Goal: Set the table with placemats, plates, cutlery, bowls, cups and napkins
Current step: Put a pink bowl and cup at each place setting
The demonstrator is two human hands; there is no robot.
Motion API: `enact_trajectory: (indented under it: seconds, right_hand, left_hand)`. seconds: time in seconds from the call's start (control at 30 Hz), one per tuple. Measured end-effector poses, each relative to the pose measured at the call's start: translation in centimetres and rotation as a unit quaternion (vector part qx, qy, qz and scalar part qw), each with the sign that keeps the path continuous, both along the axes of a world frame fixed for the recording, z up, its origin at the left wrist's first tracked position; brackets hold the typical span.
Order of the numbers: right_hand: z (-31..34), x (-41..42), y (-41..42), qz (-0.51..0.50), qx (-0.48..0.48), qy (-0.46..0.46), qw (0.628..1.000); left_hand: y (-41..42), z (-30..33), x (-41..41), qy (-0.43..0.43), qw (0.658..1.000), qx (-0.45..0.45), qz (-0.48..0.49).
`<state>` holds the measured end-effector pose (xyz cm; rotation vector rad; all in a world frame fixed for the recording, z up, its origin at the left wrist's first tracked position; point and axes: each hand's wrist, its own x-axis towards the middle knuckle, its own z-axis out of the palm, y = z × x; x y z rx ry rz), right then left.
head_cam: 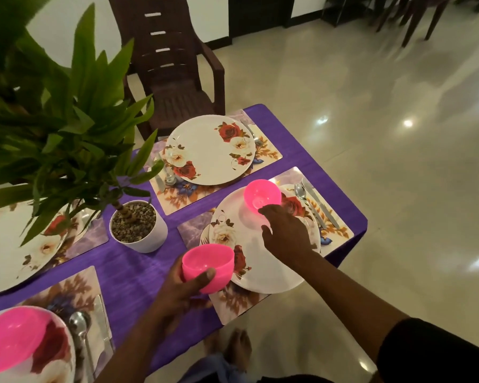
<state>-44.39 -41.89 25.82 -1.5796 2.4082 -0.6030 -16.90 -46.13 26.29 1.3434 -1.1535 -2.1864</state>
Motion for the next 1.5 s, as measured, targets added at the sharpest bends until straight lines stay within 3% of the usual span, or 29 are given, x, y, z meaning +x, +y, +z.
enact_trajectory:
  seconds: [0.27, 0.87, 0.93, 1.0, 1.1, 1.27, 1.5]
  right_hand:
    - [-1.5, -2.3, -2.3, -0.07, 0.061, -0.054, 0.994]
    - [0.0, -2.9, -2.7, -0.115, 0.059, 0.022, 0.991]
    - [1.0, -1.8, -2.9, -0.123, 0.042, -0.001, 0.992]
    - [2.5, -0.6, -3.3, -0.075, 0.035, -0.116, 0.99]
    - [5.4, 1.2, -4.1, 0.053, 0.058, -0.337, 0.938]
    - [6.7, 2.7, -4.9, 0.134, 0.094, -0.317, 0.934]
    - [6.5, 0.6, -7.7, 0.177, 0.11, -0.297, 0.932]
  left_hand:
    - [-2.2, -1.1, 0.0, 0.007, 1.0, 0.003, -0.023]
    - [-7.2, -1.7, -0.5, -0.002, 0.998, 0.02, -0.06]
    - [-7.2, -1.8, -0.6, 0.0, 0.998, 0.028, -0.06]
    - [-7.4, -1.8, -1.1, 0.01, 0.997, 0.047, -0.057]
    - [-8.2, -1.6, -2.4, 0.052, 0.991, 0.106, -0.067]
    - [-9.4, -1.9, -2.5, 0.139, 0.969, 0.169, -0.11]
    - [-10.6, -0.9, -3.1, 0.135, 0.979, 0.117, -0.097]
